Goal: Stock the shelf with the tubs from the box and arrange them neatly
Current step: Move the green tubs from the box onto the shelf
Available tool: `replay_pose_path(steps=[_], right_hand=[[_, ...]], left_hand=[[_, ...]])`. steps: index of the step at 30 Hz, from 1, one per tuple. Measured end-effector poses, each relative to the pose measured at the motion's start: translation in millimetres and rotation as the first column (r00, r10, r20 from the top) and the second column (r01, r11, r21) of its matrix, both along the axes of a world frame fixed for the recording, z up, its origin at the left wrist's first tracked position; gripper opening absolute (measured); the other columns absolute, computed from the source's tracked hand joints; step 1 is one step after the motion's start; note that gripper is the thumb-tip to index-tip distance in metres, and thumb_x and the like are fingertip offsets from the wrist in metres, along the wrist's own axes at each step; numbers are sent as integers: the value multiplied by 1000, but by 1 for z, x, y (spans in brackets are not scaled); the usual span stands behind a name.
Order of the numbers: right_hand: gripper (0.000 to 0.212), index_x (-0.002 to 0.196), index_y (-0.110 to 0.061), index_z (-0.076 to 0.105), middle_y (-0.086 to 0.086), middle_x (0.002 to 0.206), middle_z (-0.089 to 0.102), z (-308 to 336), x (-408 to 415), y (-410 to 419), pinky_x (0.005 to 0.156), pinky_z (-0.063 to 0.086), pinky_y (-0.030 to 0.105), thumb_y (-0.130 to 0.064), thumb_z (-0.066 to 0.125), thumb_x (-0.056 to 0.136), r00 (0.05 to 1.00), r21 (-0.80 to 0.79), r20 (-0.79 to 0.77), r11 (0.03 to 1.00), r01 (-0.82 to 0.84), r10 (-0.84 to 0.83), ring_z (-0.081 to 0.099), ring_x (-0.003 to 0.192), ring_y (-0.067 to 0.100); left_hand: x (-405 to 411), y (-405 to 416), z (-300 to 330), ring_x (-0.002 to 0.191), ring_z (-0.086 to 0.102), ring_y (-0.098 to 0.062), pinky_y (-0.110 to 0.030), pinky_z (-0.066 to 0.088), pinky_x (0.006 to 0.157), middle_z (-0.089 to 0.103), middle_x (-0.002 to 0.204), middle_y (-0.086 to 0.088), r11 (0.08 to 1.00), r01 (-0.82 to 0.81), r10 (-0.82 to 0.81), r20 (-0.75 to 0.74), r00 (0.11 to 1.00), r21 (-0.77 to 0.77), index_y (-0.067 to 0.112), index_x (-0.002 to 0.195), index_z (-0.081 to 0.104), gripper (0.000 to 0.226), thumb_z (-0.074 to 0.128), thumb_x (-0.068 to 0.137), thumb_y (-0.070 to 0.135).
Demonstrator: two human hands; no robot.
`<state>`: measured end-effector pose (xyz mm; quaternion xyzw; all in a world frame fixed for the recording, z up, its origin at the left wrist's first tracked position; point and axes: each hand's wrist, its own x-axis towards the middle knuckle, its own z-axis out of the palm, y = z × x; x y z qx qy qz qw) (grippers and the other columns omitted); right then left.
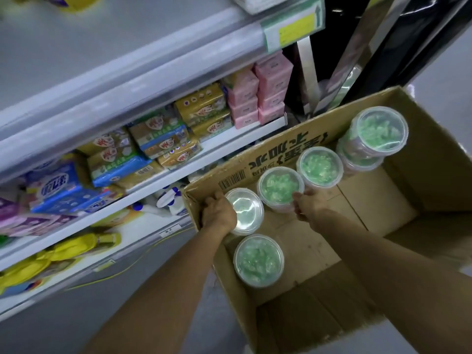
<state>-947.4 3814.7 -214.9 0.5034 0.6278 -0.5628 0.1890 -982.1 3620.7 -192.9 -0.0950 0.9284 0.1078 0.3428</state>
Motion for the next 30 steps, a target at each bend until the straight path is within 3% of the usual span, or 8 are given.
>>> replay_pose_path(steps=[3, 9, 12, 15, 17, 21, 25, 30], right_hand=[[30, 121, -5, 53, 18, 98, 59, 14, -1, 4, 48, 39, 31, -17, 51, 94, 996, 95, -26, 992, -86, 89, 48, 64, 21], [32, 124, -7, 53, 7, 73, 51, 75, 16, 16, 47, 35, 29, -20, 47, 96, 991, 53, -119, 997, -48, 54, 41, 56, 19], [32, 124, -8, 54, 8, 70, 51, 124, 25, 19, 45, 34, 28, -18, 51, 94, 980, 44, -191, 998, -39, 47, 40, 53, 18], [16, 107, -10, 59, 8, 64, 49, 178, 32, 15, 43, 31, 26, -12, 52, 92, 958, 29, -275, 997, -75, 80, 38, 49, 16], [10, 90, -10, 60, 9, 59, 48, 213, 36, 10, 40, 26, 23, -4, 52, 90, 941, 12, -328, 996, -87, 86, 33, 44, 16], [16, 71, -10, 56, 8, 49, 51, 277, 41, 2, 37, 21, 16, -5, 55, 85, 876, 2, -461, 987, -158, 141, 29, 33, 13], [6, 78, -7, 64, 6, 46, 52, 338, 43, -3, 34, 23, 16, -9, 61, 83, 787, 7, -584, 971, -240, 199, 32, 32, 11], [18, 65, -9, 57, 8, 51, 48, 415, 29, -14, 39, 22, 20, -11, 61, 82, 665, 13, -694, 928, -373, 277, 31, 36, 13]], left_hand=[[-1, -2, 11, 123, 46, -40, -45, 38, 99, 44, 136, -22, 992, -97, 98, -15, 995, 82, 4, 129, 38, 35, 41, 98, 21], [13, -15, 60, 112, 55, -35, -39, 48, 92, 56, 125, -19, 932, -198, 242, -112, 964, 304, 6, 120, 47, 28, 43, 97, 21], [28, -27, 100, 87, 61, -31, -44, 60, 67, 51, 117, -13, 707, -450, 524, 24, 851, 546, 10, 112, 49, 20, 41, 100, 23], [42, -43, 142, 93, 62, -37, -32, 55, 40, 50, 112, -10, 485, -553, 670, 118, 733, 677, 13, 105, 52, 13, 46, 99, 22], [51, -53, 172, 88, 64, -35, -30, 54, 39, 54, 101, -9, 416, -532, 699, 115, 706, 737, 14, 99, 56, 12, 48, 98, 23], [71, -72, 240, 42, 56, -15, -33, 56, 41, 47, 73, -6, 353, -438, 732, 47, 680, 827, 13, 95, 62, 13, 53, 96, 23], [86, -91, 302, 55, 56, -20, -30, 55, 42, 54, 77, -10, 295, -327, 762, -14, 647, 898, 8, 93, 65, 14, 56, 94, 18], [91, -114, 378, 33, 52, -17, -30, 52, 43, 49, 43, 3, 240, -229, 808, -63, 585, 943, 9, 87, 66, 14, 57, 93, 18]])
